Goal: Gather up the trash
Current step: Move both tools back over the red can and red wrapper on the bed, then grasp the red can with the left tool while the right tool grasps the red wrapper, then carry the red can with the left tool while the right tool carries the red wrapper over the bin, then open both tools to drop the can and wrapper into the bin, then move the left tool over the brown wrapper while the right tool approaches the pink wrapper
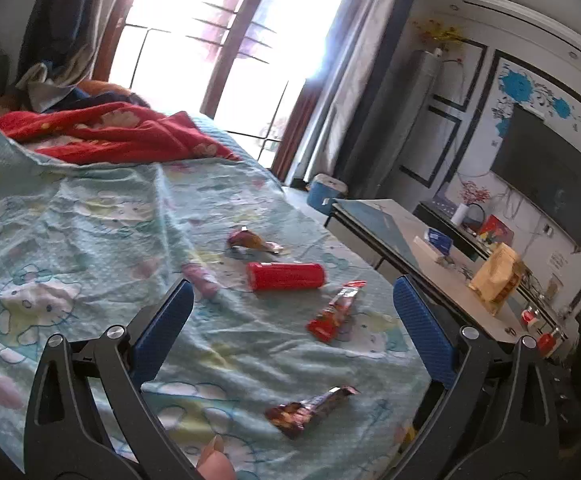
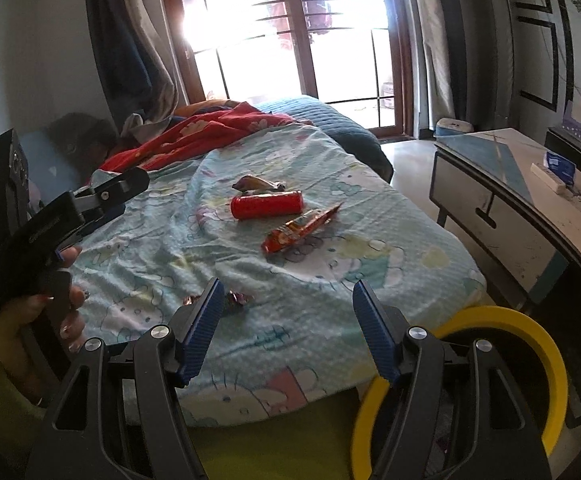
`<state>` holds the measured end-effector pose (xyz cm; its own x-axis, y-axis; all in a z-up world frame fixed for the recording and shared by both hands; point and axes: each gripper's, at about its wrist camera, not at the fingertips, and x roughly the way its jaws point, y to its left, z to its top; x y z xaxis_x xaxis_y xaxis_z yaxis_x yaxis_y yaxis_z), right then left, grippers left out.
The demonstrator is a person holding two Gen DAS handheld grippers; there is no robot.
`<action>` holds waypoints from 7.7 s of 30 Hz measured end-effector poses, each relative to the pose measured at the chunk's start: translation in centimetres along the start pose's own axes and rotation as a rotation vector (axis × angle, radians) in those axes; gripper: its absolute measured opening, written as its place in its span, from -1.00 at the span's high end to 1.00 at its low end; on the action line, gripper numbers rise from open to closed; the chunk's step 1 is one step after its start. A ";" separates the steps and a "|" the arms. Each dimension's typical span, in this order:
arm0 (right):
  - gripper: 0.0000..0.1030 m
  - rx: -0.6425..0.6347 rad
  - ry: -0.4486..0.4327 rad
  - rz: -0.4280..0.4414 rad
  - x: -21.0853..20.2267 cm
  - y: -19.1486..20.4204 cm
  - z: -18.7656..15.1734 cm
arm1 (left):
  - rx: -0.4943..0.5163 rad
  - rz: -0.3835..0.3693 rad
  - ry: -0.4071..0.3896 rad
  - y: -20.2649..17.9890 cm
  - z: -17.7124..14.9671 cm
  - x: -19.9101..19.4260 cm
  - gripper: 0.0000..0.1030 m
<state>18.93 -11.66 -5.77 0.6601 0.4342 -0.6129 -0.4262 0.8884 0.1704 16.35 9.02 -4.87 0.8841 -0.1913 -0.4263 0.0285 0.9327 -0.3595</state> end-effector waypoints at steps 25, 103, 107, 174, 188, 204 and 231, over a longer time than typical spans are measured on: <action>0.05 0.217 0.122 -0.027 14.3 -4.0 4.8 | 0.057 -0.067 0.273 2.7 2.9 11.3 -0.51; 0.72 0.274 -0.122 -0.049 -3.0 -8.9 2.0 | 0.251 -0.218 0.188 -7.2 -0.1 0.0 0.46; 0.72 0.279 -0.128 -0.067 -4.3 -9.8 1.3 | 0.271 -0.234 0.189 -8.6 -0.9 -0.7 0.46; -0.05 0.383 -0.065 -0.234 -9.4 -19.5 -6.8 | 0.549 -0.383 0.388 -23.2 -13.7 2.4 -0.76; -0.14 0.291 -0.148 -0.219 -11.1 -16.3 -4.7 | 0.462 -0.286 0.242 -19.8 -10.2 0.8 -0.77; -0.24 0.163 -0.152 -0.157 -9.2 -10.8 -0.9 | 0.344 -0.138 0.119 -13.0 -6.9 -0.3 -0.77; -0.25 -0.151 0.008 -0.003 9.3 0.6 10.3 | 0.216 -0.098 0.269 -3.0 -4.0 2.5 -0.10</action>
<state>31.16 -5.61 -3.42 0.6566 0.4302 -0.6195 -0.5129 0.8569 0.0514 16.55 4.48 -8.19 0.7188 -0.3294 -0.6122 0.2300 0.9437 -0.2378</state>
